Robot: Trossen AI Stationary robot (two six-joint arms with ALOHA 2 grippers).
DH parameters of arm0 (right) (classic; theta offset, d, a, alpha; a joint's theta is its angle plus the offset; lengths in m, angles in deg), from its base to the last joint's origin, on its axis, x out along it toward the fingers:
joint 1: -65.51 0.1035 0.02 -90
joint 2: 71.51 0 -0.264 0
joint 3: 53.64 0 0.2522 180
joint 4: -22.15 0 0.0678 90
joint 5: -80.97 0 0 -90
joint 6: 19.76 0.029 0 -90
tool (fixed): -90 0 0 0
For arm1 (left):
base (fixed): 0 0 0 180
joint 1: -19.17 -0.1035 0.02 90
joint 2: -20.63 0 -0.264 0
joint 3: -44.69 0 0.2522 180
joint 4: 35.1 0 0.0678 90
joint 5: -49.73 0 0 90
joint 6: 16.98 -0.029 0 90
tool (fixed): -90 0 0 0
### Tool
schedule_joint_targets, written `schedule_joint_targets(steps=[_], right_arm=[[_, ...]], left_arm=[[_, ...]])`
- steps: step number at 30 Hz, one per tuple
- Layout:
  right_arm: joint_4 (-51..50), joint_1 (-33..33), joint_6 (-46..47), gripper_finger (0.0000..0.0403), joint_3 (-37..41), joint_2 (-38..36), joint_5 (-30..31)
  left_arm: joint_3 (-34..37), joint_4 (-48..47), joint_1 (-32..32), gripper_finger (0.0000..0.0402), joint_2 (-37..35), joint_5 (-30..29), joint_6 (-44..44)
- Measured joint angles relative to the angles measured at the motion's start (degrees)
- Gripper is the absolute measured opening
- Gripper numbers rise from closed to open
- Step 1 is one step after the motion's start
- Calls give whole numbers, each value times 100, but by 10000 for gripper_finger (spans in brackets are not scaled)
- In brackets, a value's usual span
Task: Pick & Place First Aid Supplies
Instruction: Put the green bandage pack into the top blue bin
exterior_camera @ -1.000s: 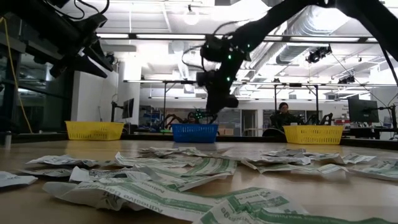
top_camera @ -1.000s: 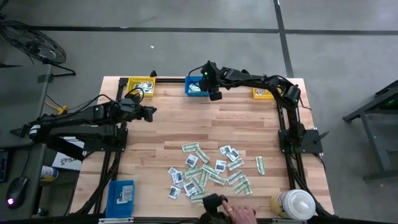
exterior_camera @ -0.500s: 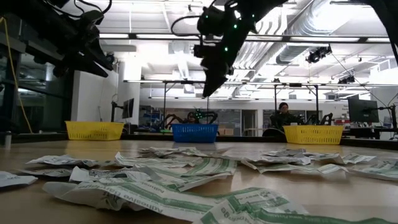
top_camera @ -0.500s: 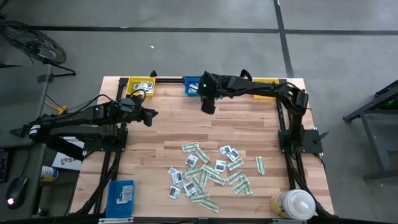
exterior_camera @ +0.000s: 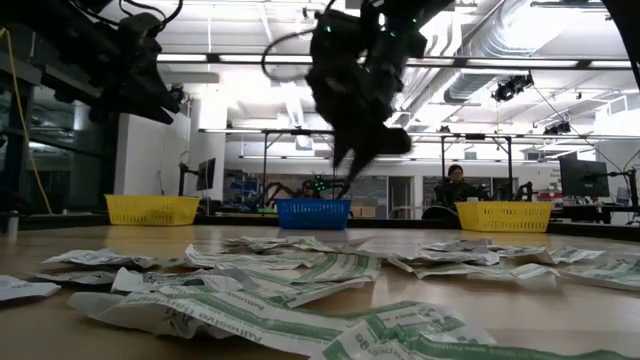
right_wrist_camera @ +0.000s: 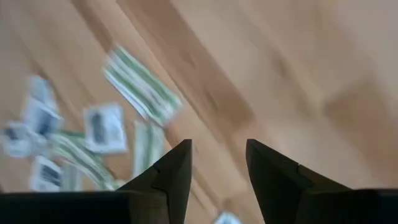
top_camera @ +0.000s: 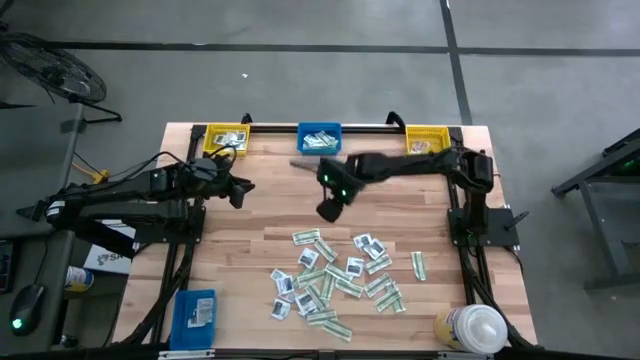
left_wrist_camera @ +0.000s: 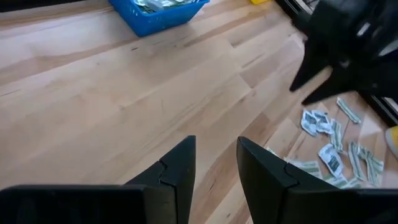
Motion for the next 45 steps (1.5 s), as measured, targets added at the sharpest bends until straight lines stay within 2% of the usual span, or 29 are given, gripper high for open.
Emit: schedule_joint_targets(steps=[5, 13, 20, 23, 35, 45], right_arm=[[355, 453, 1068, 147, 860, -201, 298], [2113, 1309, 3167, 151, 2069, -927, 1271], [3905, 2075, 4609, 152, 2848, -909, 1747], [4133, 2295, 5053, 152, 3043, -911, 2106], [4356, 2791, 5742, 152, 3257, -909, 2502], [4357, 2853, 5881, 152, 3257, -909, 2693]], left_arm=[[0, 3, 0, 117, 0, 124, -128], [0, 4, 2, 117, 2, 205, -131], [0, 4, 2, 117, 2, 288, -129], [0, 7, 0, 117, 2, 298, -125], [0, 7, 0, 117, 2, 354, -122], [0, 7, 0, 117, 2, 322, -120]])
